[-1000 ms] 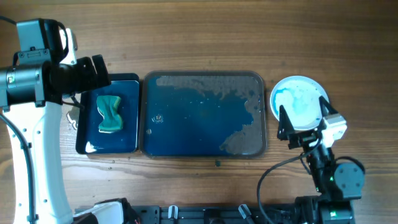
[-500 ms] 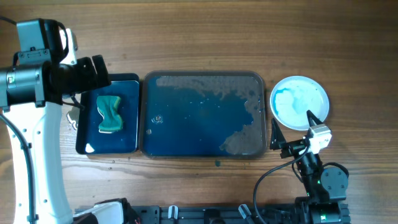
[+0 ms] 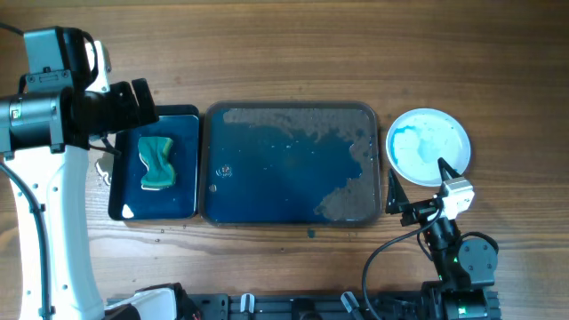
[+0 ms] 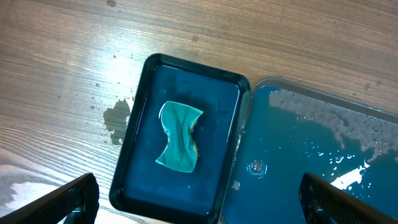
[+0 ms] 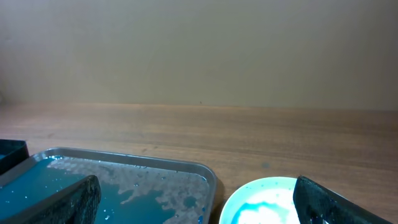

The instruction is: Clean dirty plates on tray and stack at the side

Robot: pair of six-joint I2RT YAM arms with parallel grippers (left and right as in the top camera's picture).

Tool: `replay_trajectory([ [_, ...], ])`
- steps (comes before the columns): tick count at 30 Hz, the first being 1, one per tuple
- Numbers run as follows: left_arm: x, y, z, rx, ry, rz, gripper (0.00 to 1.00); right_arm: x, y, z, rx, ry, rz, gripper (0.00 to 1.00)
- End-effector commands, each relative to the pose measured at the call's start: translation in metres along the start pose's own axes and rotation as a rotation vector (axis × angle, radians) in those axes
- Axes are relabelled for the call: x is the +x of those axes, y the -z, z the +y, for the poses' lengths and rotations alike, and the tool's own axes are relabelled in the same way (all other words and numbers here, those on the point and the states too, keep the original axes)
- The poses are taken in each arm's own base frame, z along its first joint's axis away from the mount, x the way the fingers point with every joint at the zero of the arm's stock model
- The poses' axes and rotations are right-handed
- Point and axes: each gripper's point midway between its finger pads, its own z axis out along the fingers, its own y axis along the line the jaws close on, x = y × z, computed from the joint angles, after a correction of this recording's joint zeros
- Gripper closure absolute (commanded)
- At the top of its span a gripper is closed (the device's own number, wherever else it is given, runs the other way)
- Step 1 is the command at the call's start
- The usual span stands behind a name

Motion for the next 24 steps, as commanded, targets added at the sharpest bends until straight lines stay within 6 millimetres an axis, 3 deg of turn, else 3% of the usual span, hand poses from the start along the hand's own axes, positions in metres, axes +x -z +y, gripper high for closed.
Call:
replay_trajectory([
  [1,-0.001,0.002,-0.001,0.005,0.014,-0.008,0.0,-0.003,0.001,-0.002,0.014,-0.013,-0.016,0.0],
  [7,-0.001,0.008,0.0,0.006,0.014,-0.025,0.0,-0.003,0.001,-0.002,0.014,-0.012,-0.016,0.0],
  [9,0.0,0.021,0.002,-0.001,0.013,-0.062,0.0,-0.003,0.001,-0.002,0.014,-0.013,-0.016,0.0],
  [13,0.021,0.057,0.001,0.027,0.0,-0.178,0.0,-0.003,0.001,-0.002,0.014,-0.012,-0.016,0.0],
  [15,0.022,0.062,0.0,0.052,0.004,-0.299,0.0,-0.003,0.001,-0.002,0.014,-0.013,-0.016,0.0],
  [24,0.065,0.018,-0.023,0.218,-0.039,-0.769,0.0,-0.003,0.001,-0.002,0.014,-0.012,-0.016,0.0],
])
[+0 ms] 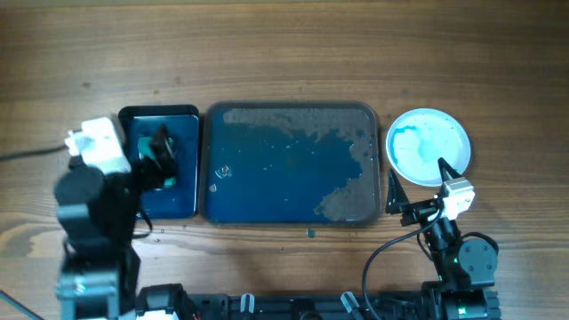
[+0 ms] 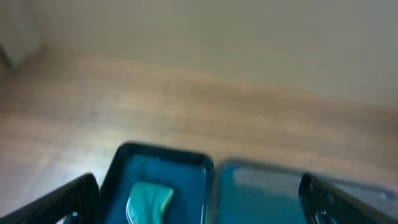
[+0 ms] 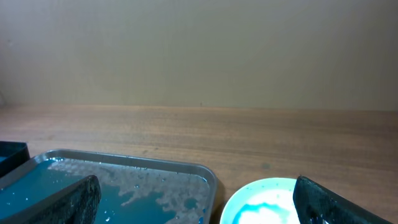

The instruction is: Clean dirty plates on tray and stack at the side

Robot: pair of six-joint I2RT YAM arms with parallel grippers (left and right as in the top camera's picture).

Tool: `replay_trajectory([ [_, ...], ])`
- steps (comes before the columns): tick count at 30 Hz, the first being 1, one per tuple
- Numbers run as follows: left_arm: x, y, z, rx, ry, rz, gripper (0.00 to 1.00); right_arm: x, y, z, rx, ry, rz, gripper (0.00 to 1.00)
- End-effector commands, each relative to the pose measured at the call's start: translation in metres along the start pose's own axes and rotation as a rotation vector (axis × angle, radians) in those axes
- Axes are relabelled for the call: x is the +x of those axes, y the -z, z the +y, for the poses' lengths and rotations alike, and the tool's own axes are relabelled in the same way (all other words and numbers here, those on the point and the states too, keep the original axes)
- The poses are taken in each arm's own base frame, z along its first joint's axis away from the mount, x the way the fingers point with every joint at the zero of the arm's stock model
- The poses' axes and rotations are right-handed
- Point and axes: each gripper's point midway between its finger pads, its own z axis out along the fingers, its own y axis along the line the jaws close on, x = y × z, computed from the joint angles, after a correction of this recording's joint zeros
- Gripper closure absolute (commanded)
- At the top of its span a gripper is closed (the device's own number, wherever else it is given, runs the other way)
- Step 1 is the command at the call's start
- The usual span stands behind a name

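Note:
A white plate (image 1: pixel 428 145) with light-blue smears lies on the table just right of the large grey tray (image 1: pixel 292 107); the plate (image 3: pixel 266 204) also shows in the right wrist view. The tray holds blue water with foam patches, and no plate shows in it. My right gripper (image 1: pixel 418 178) stands open at the plate's near edge, its fingers (image 3: pixel 59 202) spread over tray corner and plate. My left gripper (image 1: pixel 157 153) is open over the small black tray (image 1: pixel 182 114), covering most of the green sponge (image 2: pixel 148 200). The left wrist view is blurred.
The left arm's base and links (image 1: pixel 89 222) stand at the front left of the table. The right arm's base (image 1: pixel 462 258) stands at the front right. Bare wood surrounds both trays, with a wet stain left of the small tray.
The left arm was high at the left, its wrist looking down on the small tray. Now it stands at the front left, its open gripper over the sponge, looking level. The right arm has not moved.

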Motion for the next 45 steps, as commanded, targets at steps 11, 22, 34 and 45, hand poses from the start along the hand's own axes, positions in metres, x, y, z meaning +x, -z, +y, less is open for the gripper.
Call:
replay_trajectory([
  [11,0.072,0.003,0.004,0.059,-0.001,-0.352,0.0,-0.002,0.0,-0.002,0.014,-0.009,-0.01,0.0],
  [22,0.1,-0.006,0.019,0.011,-0.036,-0.354,0.0,-0.002,0.0,-0.002,0.014,-0.01,-0.01,0.0],
  [34,0.12,-0.014,0.02,0.009,-0.039,-0.281,0.0,-0.002,0.0,-0.002,0.014,-0.009,-0.01,0.0],
  [45,0.12,-0.014,0.02,0.009,-0.039,-0.281,0.0,-0.002,0.0,-0.002,0.014,-0.009,-0.01,0.0],
])
